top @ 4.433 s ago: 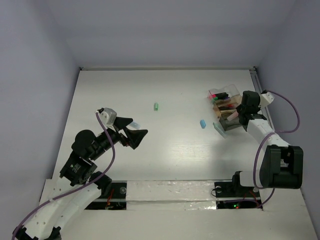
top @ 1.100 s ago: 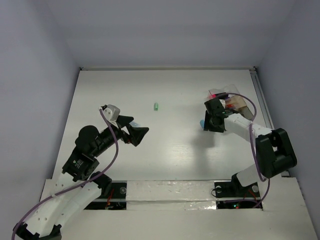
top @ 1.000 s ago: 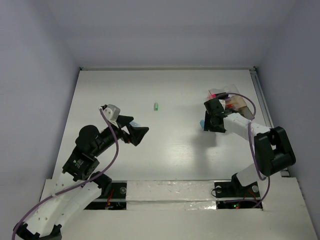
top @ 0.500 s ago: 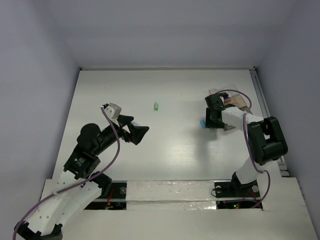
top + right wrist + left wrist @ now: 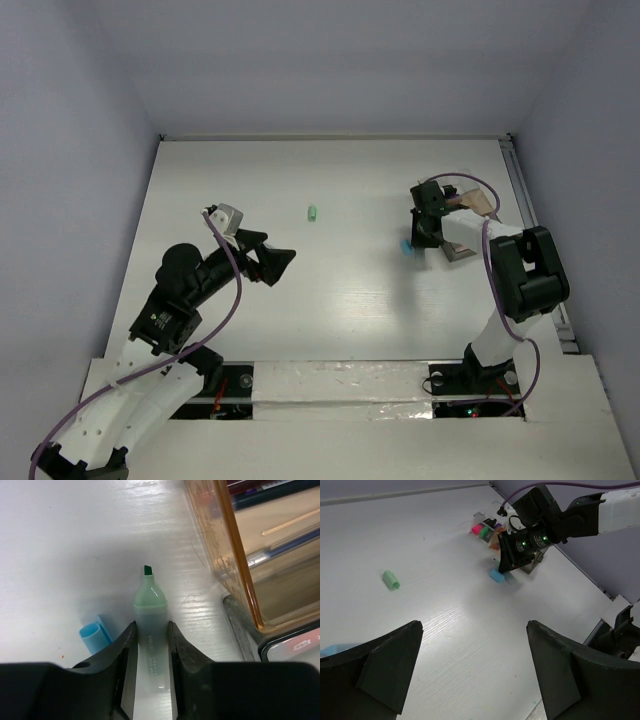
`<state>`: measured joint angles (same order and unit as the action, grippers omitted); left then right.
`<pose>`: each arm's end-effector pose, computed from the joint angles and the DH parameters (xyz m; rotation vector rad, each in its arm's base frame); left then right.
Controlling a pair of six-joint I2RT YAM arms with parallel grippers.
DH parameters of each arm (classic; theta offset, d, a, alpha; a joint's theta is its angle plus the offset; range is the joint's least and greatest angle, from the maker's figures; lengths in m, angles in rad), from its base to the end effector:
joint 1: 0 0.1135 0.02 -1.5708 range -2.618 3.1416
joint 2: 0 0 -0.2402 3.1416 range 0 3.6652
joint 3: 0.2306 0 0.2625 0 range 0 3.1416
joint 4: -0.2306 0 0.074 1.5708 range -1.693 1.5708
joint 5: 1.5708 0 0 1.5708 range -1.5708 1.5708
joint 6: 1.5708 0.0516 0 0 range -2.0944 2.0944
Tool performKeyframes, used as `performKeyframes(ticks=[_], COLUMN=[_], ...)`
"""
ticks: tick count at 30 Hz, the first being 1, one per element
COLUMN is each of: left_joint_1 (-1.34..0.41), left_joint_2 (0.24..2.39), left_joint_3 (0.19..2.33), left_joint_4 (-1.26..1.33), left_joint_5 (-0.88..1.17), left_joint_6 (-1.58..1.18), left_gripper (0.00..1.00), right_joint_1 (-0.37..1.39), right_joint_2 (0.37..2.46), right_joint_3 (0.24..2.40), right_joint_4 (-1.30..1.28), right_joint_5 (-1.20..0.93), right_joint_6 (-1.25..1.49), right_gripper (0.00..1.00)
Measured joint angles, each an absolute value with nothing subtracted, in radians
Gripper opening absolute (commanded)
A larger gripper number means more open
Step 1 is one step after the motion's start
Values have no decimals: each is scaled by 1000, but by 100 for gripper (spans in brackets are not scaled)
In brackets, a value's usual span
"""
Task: Sort the stationery into containers
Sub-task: Pick up the pen from the center of the board.
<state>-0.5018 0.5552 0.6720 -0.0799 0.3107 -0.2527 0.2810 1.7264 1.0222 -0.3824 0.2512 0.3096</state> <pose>0.1553 -0.1032 0.3340 0.4497 1.5313 -0.8315 0.3384 0.0843 0.1213 0.1185 2.6036 -0.1275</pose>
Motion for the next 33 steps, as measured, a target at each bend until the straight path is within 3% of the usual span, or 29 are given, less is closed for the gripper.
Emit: performKeyframes(ticks=[2,6,10,15,19,26,33], left_joint_1=[-502,-502,-496,-488,-470,-423,-411], left_joint_2=[560,572,594,636,678,756,799], left_joint_3=[672,672,672,672,672,672,672], left_joint_4=[-80,-79,-77,-66,-56,-25,-26], left_joint_5=[315,329,360,410,447,489,475], left_joint_6=[-252,-254,-255,-259,-268,-287,-290], left_gripper=[79,62,55,60,66,79,77], right_joint_1=[281,281,282,335,496,804,928], right_joint_2=[1727,1717,1633,1429,1329,1440,1518], right_joint_3=[1022,1016,993,996,1003,1042,1084], right_joint_4=[-378,-375,-397,-396,-318,-75,124], right_joint_5=[254,266,294,305,250,202,169], right_joint_6=[310,315,318,330,395,507,568], right_gripper=[18,11,10,9,9,9,9])
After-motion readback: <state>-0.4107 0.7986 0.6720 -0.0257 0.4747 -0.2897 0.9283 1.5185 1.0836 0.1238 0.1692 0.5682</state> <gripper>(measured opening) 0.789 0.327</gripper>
